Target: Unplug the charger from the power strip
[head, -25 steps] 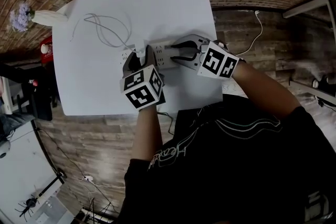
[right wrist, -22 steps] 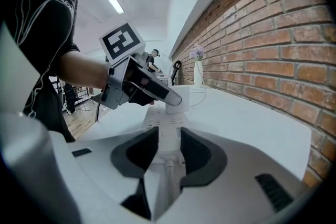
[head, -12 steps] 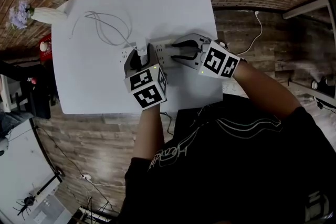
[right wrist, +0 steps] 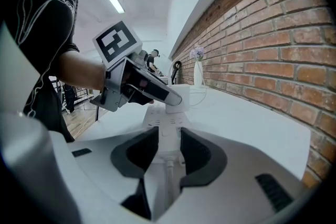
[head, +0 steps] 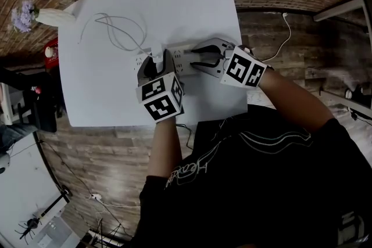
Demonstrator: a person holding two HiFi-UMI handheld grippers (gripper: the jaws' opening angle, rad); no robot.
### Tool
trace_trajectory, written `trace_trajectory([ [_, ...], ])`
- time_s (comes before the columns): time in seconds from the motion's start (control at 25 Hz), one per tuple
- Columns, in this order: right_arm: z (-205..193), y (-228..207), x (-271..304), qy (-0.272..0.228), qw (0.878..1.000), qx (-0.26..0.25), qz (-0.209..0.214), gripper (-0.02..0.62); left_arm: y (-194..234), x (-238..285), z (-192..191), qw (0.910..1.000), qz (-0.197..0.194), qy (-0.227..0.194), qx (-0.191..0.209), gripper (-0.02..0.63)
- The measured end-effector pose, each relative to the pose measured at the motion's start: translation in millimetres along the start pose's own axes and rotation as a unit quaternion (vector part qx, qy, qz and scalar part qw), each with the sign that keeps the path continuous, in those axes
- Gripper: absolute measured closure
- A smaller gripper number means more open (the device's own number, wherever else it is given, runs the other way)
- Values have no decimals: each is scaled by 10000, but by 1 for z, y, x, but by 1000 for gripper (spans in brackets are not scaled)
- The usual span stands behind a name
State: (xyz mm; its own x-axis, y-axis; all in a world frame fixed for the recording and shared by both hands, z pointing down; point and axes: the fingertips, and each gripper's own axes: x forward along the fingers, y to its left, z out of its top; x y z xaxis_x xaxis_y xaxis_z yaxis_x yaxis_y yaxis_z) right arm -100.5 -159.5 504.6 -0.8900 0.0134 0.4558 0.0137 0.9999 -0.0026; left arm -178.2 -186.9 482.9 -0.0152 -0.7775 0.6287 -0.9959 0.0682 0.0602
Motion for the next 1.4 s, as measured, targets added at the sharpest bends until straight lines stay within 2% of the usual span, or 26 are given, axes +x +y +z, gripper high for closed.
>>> trace_trajectory([
  [0.16, -1, 0, -2, -14, 10000, 16, -1, 482, -5, -3, 2, 9990, 303, -181, 257, 471],
  [0.28, 0, 0, -2, -18, 10000, 24, -15, 482, -6, -5, 4, 9989, 288, -238, 267, 471],
  [0.48, 0, 1, -1, -5, 10000, 30, -2, 483, 1, -1, -3, 9989, -252, 7, -403, 468],
  [0.6, 0, 1, 0, -6, 10000, 24, -3, 483, 3, 0, -3, 9976, -417, 61, -548, 466],
  [0.84, 1, 1, 1, -3, 10000, -3, -18, 483, 1, -3, 1, 9997, 119, -203, 40, 471],
  [0.92, 1, 1, 1, -5, 10000, 4, -9, 483, 0, -3, 2, 9996, 118, -231, 56, 471],
  [1.08, 1, 1, 1, 1, 10000, 19, -6, 483, 5, -1, -2, 9971, -343, -49, -680, 463],
  [1.12, 1, 1, 1, 2, 10000, 20, -6, 483, 6, -1, -3, 9966, -352, -45, -739, 463],
  [1.16, 1, 1, 1, 1, 10000, 17, -6, 483, 5, -2, -2, 9974, -281, -68, -661, 463],
  [1.28, 1, 1, 0, -5, 10000, 8, -2, 483, 2, -4, 1, 9996, 127, -221, -92, 471],
  [1.4, 0, 1, 0, -15, 10000, 8, 6, 483, -2, -5, 3, 9988, 343, -317, 126, 471],
])
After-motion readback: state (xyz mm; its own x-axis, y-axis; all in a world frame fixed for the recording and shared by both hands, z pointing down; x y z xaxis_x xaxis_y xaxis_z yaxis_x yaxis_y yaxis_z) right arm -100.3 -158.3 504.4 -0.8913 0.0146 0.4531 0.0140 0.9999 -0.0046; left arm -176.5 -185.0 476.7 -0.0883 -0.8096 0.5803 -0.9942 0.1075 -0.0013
